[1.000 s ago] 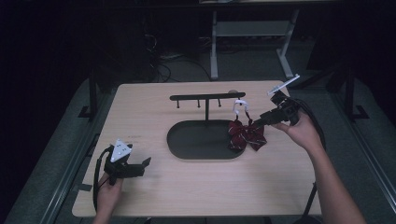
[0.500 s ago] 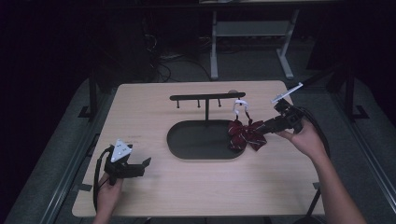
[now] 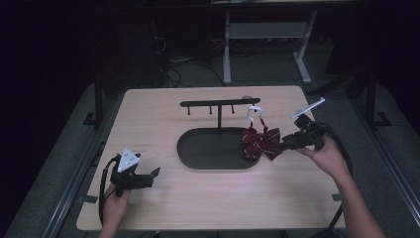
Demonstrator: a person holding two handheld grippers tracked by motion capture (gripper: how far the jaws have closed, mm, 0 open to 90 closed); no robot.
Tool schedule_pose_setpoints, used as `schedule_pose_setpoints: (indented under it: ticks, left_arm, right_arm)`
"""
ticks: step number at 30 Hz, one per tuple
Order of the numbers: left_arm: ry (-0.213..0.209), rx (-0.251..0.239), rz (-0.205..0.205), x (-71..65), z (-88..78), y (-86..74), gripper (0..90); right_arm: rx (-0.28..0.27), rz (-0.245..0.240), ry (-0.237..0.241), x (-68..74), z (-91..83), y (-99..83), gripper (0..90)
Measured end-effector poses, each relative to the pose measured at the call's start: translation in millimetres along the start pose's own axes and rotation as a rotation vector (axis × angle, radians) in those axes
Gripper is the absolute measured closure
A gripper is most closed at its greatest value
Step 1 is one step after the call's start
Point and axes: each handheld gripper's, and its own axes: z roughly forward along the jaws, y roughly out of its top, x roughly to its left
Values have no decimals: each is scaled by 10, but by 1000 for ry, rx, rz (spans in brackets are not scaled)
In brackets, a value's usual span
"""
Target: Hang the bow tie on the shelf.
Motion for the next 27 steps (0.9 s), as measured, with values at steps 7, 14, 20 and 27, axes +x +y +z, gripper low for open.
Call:
schedule_pose_setpoints:
  ticks: [7,14,20,27]
  left_arm:
    - [2,3,2,-4,-4,2,131]
    - [1,1,-1,-10,5,-1,131]
    - [2,1,0,-10,3,-2,131]
    - [3,0,1,-12,4,-2,131]
  right_arm:
    - [-8,11,7,-3,41,-131,469]
    - [-11,26,15,-10,86,-300,468]
    - [-13,29,15,23,108,-415,465]
    - [-18,16,9,95,157,-520,464]
